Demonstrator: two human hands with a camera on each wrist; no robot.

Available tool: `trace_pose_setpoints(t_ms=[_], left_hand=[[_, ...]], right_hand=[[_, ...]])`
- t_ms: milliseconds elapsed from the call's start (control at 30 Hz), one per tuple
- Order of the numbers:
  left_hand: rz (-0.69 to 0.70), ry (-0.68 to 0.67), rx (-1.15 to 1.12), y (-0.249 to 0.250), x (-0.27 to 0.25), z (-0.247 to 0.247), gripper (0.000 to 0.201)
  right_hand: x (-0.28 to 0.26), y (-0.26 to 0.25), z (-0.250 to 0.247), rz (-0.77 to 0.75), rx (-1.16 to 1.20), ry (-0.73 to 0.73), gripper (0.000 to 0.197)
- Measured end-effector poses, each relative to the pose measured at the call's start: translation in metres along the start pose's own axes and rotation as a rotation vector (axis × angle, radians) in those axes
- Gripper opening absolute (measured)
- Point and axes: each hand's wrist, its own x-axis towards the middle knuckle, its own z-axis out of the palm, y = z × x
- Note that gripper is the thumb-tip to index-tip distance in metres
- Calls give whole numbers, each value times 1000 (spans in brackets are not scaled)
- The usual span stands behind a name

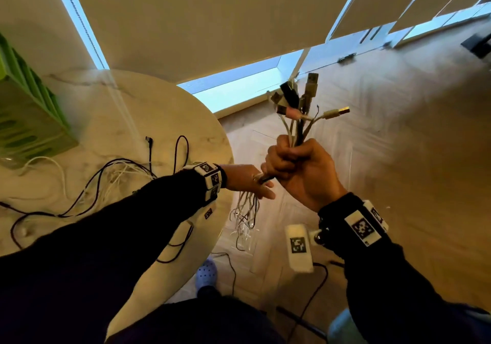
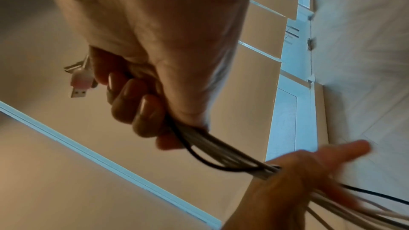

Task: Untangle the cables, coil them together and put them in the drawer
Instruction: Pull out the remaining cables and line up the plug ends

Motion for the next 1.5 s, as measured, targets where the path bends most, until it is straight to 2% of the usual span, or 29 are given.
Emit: trace_pose_setpoints(t_ms=[33, 100, 133, 167, 200, 267, 333, 433, 533, 600, 667, 733, 833, 967, 1067, 1167, 1233, 1367, 1433, 1500], left_hand=[[35, 173, 26, -6, 3, -5, 46], [168, 603, 115, -20, 10, -5, 40], [180, 746, 101, -22, 12, 1, 38], [130, 773, 19, -16, 12, 9, 36], [58, 711, -55, -12, 16, 21, 34], [10, 480, -175, 5, 17, 42, 34], [65, 280, -270, 12, 14, 55, 34], [200, 195, -403, 3, 10, 59, 58], [265, 307, -611, 7, -5, 36, 77], [364, 405, -683, 18, -17, 13, 84], [463, 428, -738, 31, -30, -8, 79], [477, 433, -754, 38, -44, -24, 70], [427, 538, -612, 38, -69, -41, 43], [329, 599, -511, 29, -104, -45, 38], [260, 612, -494, 20, -130, -48, 48], [291, 599, -757, 4, -162, -53, 54], [320, 594, -920, -11, -184, -58, 56], [303, 793, -1109, -33, -233, -64, 55], [309, 907, -1183, -41, -254, -66, 49], [310, 1064, -1243, -49, -268, -64, 38]], right_hand=[[-1, -3, 0, -49, 26, 53, 21], [1, -10, -2, -189, 118, 225, 17], [5, -13, -3, -249, 156, 314, 15], [9, -16, -6, -289, 172, 389, 16], [15, -18, -8, -302, 166, 445, 20], [26, -24, -15, -265, 100, 514, 26], [33, -29, -26, -168, -21, 526, 29], [34, -33, -44, 13, -163, 371, 28], [32, -27, -48, 168, -263, 140, 23], [31, -17, -42, 245, -328, 44, 22], [32, -7, -32, 311, -362, -24, 22], [35, 0, -21, 365, -380, -105, 26], [45, 11, -9, 424, -322, -259, 26], [59, 32, 4, 449, -259, -394, 20], [72, 58, 16, 458, -515, -555, 18], [90, 88, 25, 559, -911, -680, 29], [109, 98, 28, 527, -1140, -668, 35], [149, 113, 39, 257, -1378, -354, 32], [157, 129, 55, 133, -1568, -347, 29], [153, 152, 79, 127, -1664, -433, 31]])
